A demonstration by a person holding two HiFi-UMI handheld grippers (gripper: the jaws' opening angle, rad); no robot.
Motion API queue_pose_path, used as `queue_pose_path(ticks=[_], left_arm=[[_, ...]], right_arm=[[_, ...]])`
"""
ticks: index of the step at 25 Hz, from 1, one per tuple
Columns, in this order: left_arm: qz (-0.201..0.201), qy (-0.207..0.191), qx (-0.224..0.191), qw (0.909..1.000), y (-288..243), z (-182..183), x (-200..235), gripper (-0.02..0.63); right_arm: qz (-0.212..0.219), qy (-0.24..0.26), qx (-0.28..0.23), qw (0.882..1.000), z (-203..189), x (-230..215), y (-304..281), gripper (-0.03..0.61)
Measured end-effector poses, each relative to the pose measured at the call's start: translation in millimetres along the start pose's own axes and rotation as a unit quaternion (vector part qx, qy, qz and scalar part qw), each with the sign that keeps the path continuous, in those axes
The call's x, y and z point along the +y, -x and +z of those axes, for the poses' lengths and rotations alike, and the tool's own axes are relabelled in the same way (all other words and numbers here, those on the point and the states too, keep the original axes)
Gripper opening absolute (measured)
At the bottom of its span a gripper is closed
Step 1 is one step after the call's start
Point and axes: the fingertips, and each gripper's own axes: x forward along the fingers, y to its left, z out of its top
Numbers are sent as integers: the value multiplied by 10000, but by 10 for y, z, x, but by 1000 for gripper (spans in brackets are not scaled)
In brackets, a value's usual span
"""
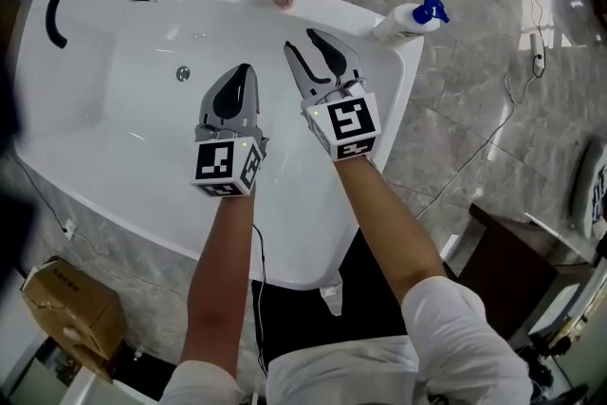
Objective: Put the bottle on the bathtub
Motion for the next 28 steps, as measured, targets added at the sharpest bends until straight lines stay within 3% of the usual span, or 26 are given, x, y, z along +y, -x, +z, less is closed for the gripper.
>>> queue_pose_path(ticks=[5,9,17,22,28], left_arm=[[336,239,-78,9991,464,394,-225,25],[541,406,-273,9973,888,923,-331,25],[471,92,-657,9967,2156,1834,-559,25],[208,-150,-861,9960,2994,2176,-511,25],[55,-306,-946,9950,3963,2278,-325,25]], right_arm=[[190,-176,-129,9996,686,275,508,109],[197,-69,-256,9995,1314,462,929,87],[-130,321,-483,9982,2204,1042,1971,35],[-302,751,-443,9957,2423,1491,2523,29],[-662,699,-504,9941,2616,1990,3262,25]])
